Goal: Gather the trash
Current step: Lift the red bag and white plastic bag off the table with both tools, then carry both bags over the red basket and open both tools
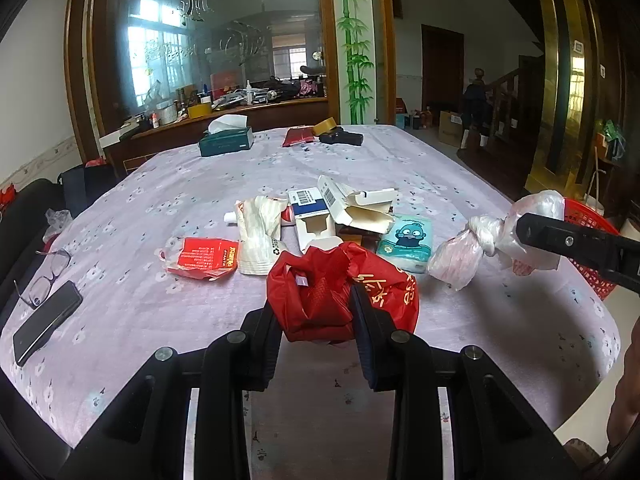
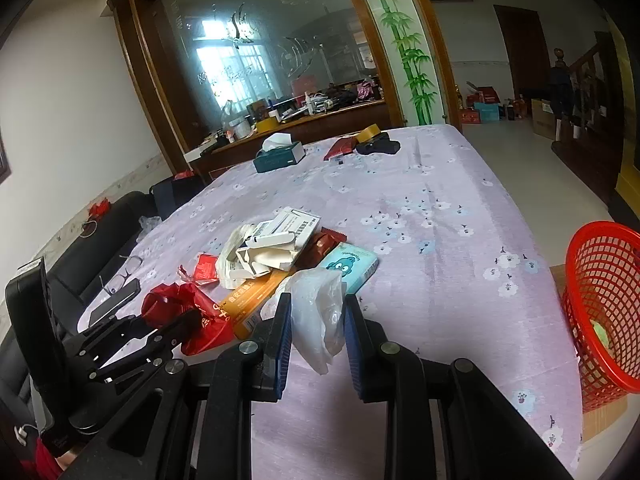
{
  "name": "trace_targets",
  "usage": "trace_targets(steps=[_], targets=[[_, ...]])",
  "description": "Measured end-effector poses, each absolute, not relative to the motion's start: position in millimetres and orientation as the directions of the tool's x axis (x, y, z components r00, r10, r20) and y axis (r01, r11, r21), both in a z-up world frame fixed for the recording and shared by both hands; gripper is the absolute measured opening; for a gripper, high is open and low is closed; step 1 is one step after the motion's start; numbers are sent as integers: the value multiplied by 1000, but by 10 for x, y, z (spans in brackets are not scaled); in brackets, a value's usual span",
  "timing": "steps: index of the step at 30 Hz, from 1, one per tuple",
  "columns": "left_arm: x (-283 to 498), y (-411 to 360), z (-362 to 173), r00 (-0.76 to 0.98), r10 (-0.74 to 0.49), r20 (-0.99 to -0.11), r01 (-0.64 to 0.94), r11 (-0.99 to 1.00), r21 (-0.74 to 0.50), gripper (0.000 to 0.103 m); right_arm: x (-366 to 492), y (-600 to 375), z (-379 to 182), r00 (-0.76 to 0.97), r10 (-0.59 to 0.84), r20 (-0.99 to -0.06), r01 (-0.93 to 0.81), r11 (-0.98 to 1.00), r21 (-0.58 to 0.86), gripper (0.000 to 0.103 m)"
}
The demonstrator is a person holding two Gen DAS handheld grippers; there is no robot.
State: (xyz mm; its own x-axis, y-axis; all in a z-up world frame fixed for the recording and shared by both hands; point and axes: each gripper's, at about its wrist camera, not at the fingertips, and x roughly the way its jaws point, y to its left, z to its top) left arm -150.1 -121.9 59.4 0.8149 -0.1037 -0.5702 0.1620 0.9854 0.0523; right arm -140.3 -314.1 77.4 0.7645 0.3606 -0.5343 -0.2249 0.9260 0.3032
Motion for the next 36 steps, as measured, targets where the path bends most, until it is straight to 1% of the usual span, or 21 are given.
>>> trace_targets(steps=[10, 15, 21, 28, 36], targets=[[-1486, -1391, 651, 813, -140, -565, 209, 976, 59, 31, -1448, -3387, 806, 790, 327, -519, -177, 932, 316, 27], [-1461, -1626, 714, 790, -215, -574, 290, 956, 41, 31, -1493, -3615, 881, 817, 280, -503, -127, 940, 317, 27], [-1496, -2049, 781, 757, -314, -573, 408, 912, 40, 31, -1641, -4060, 972, 855, 178, -487, -16, 948, 319, 27], [-1524, -2658, 847, 678, -442, -588, 557, 830, 19, 31, -1802, -4648, 977, 870, 47, -491, 133, 936, 327, 27], [-1482, -3373, 950, 599, -543, -588, 666, 746, -10, 31, -2061, -5248, 1058, 878, -85, -471, 269, 901, 340, 27]])
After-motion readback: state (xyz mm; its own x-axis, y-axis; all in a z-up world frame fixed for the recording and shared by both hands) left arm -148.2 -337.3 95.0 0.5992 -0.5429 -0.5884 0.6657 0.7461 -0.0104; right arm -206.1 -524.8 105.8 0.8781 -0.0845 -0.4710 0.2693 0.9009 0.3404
